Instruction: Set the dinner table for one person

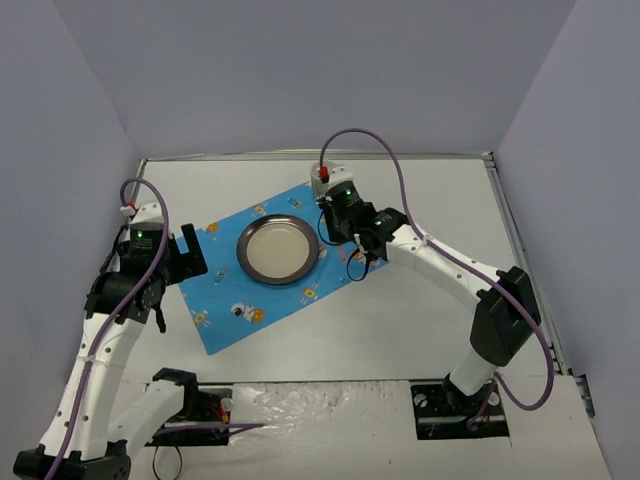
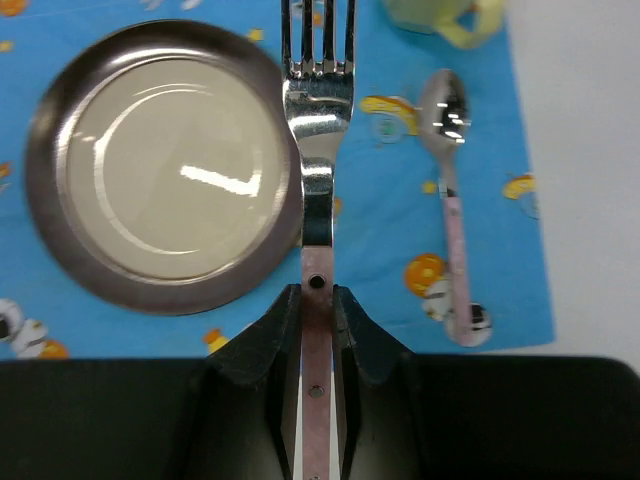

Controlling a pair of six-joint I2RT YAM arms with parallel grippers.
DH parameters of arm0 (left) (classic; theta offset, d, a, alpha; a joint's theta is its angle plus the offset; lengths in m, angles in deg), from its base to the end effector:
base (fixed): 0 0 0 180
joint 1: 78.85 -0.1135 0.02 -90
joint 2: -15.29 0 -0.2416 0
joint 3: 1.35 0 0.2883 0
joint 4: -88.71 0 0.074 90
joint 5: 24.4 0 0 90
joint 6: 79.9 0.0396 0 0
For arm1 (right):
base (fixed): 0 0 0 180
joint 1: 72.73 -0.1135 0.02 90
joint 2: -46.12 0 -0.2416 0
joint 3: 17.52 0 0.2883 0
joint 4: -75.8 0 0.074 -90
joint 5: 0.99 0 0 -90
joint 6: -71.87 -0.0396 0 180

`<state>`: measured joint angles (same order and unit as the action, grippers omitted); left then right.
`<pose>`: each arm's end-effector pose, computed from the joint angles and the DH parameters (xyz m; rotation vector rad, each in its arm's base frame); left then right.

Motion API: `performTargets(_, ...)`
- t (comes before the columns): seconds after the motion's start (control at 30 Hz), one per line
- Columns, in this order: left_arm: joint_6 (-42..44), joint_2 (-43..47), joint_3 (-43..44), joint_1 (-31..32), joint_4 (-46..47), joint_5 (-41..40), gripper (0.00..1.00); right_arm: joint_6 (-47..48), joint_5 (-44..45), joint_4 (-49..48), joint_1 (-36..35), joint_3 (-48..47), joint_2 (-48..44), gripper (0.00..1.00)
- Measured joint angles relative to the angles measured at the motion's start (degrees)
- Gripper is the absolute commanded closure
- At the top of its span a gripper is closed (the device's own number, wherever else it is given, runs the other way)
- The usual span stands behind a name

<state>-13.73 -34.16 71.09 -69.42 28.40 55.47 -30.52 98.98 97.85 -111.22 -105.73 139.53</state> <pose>0.2164 -0.0289 0.3412 -0.3734 2.1815 -0.1255 0.3345 0.2572 0.2768 -0.3578 2.0283 0.3768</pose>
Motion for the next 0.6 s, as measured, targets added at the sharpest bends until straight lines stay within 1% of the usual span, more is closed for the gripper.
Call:
performTargets(0.13, -1.32, 0.82, 0.81, 0.00, -1.37, -0.25, 0.03, -2.02, -1.17, 1.33, -7.64, -3.19, 1.31, 1.00)
performTargets(0.2, -3.16, 1.42, 0.81, 0.00, -2.84, -0.34, 0.03, -2.59, -1.92, 1.46, -10.06, -5.84, 3.65, 1.00)
performTargets(0.33, -6.62, 2.85, 0.69, 0.00, -4.69, 0.35, 0.03, -3.47, -2.92, 0.46, -13.64, -8.76, 8.75, 1.00)
performTargets(0.6, -14.01, 5.06, -2.17, 0.00, -6.02, 1.75, 0.03, -5.31, -3.74, -0.39, -19.02, -8.86, 15.17, 1.00)
